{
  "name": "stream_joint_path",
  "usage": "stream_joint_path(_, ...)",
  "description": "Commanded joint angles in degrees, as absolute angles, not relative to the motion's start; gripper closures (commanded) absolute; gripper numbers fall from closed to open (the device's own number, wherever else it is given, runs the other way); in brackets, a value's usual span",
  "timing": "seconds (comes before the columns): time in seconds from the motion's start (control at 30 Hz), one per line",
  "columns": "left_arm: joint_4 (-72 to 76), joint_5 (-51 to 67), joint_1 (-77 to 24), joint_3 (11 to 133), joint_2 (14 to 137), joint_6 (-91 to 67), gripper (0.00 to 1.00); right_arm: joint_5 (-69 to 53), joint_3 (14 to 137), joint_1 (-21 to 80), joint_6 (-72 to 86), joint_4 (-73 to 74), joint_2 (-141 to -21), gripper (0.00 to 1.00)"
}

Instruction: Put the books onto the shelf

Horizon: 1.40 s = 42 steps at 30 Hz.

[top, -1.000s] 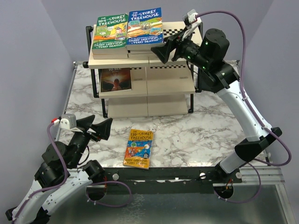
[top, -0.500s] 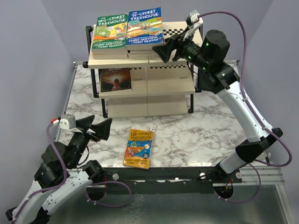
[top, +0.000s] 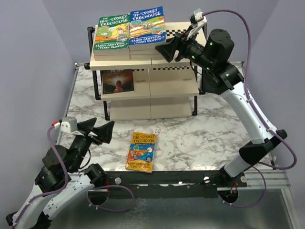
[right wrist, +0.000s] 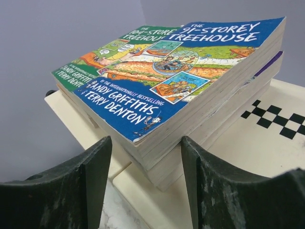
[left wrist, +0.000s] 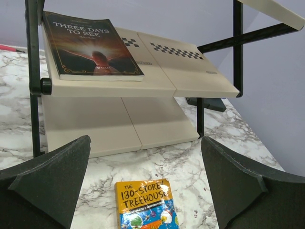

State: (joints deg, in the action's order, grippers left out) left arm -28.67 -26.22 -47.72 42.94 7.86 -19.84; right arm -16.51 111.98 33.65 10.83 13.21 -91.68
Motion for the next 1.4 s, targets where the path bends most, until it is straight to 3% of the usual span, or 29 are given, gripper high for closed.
stream_joint_path(0.0, -29.11, -25.66, -47.58, 42.8, 7.55, -19.05, 0.01, -17.37, 111.14, 34.15, 11.29, 12.24, -89.99, 0.33)
stream_joint_path(0.1, -29.05, -25.54, -47.61, 42.8, 8.05, -19.16, 0.01, -16.15, 108.53, 34.1, 10.91, 11.17, -87.26, 0.24)
stream_joint_path(0.37, -29.0, -25.44, -47.55, 42.89, 11.54, -19.73, 0.01, -12.25, 97.14, 34.11, 12.18, 9.6, -75.76, 0.15)
stream_joint_path(0.6, -28.98, -24.97, -47.64, 43.77, 15.22, -21.24, 0.01, -7.08, 85.95, 34.1, 14.14, 13.7, -62.16, 0.0)
stream_joint_path(0.97, -30.43, -14.59, -47.57, 44.42, 30.44, -30.95, 0.01, -7.35, 62.84, 34.1, 21.95, 28.08, -41.01, 0.0)
stream_joint_path(1.2, -30.47, -14.33, -47.55, 40.8, 39.61, -39.81, 0.01, -16.92, 47.19, 34.1, 29.25, 29.57, -37.65, 0.01)
stream_joint_path(1.37, -30.41, -16.58, -47.61, 35.71, 43.15, -48.1, 0.01, -18.56, 36.78, 34.18, 34.35, 24.29, -38.1, 0.07)
